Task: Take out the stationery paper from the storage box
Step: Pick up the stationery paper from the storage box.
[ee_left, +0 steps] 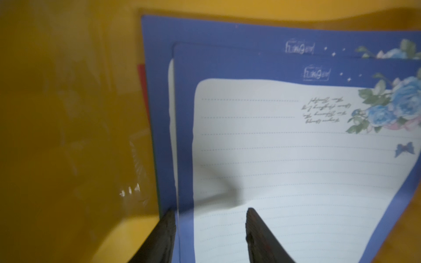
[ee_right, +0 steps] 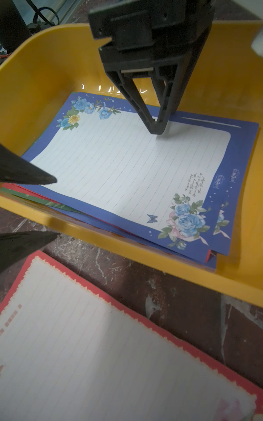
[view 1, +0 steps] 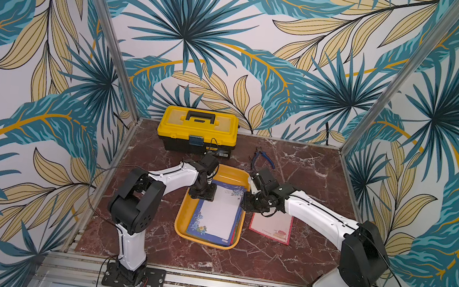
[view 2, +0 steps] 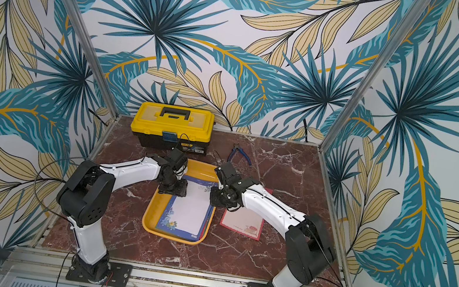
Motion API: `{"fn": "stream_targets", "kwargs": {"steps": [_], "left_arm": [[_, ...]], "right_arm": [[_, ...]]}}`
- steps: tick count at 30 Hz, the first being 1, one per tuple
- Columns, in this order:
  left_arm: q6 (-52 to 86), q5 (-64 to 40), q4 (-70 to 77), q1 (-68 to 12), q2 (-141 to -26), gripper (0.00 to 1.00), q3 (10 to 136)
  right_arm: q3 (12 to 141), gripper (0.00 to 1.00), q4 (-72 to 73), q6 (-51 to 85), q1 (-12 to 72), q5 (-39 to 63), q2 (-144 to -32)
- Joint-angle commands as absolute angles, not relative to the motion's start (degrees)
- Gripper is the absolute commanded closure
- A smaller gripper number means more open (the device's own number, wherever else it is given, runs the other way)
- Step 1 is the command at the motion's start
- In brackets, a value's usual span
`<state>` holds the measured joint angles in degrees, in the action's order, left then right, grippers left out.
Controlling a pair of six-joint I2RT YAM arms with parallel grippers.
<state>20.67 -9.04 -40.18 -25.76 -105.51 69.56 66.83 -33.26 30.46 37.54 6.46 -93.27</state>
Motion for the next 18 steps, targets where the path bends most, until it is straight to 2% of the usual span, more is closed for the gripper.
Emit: {"fn": "stream_targets", "kwargs": {"steps": [1, 18], "left_arm": [[21.0, -9.0, -40.5, -25.4, -106.3, 0.48, 69.1], [21.0, -12.0, -40.4, -25.4, -106.3, 0.48, 68.6]], "right_arm": [[67.4, 0.65, -33.3, 31.2, 37.9, 6.2, -94.2], [66.7, 0.69, -31.5, 32.2, 38.1, 7.4, -95.3]]}}
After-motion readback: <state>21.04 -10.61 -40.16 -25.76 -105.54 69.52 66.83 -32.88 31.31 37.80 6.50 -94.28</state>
